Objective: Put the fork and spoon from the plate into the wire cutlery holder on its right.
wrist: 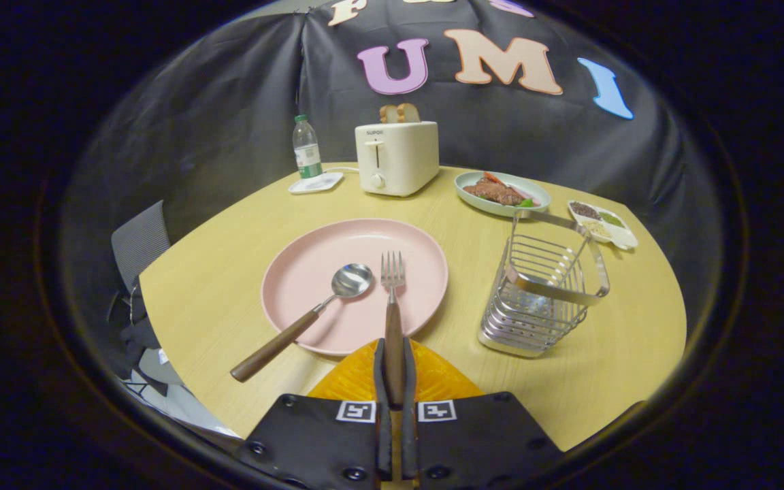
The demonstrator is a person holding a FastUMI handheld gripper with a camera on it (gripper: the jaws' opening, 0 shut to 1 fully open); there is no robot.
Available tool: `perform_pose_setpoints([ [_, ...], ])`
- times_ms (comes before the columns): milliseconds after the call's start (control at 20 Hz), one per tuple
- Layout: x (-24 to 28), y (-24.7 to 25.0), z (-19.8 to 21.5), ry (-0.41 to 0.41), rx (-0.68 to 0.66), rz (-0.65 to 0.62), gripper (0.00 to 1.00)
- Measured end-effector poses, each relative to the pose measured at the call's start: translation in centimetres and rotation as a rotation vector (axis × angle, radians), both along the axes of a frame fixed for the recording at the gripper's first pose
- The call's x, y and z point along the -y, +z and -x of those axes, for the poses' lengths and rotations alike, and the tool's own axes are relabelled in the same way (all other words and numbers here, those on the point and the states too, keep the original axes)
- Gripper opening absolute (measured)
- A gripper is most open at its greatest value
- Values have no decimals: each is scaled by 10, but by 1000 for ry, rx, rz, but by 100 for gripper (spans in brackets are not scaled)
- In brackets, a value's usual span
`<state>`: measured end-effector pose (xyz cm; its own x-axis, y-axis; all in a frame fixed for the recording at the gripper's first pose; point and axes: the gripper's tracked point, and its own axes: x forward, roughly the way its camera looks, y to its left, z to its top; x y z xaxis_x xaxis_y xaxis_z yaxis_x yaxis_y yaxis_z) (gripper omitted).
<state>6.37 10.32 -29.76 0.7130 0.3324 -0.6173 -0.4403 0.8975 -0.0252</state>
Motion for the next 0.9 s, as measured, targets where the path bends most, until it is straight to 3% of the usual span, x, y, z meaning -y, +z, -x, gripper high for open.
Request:
perform_pose_setpoints([
  [550,6,59,5,-47,29,-69,8],
  [900,49,111,9,-128,42,-79,8],
])
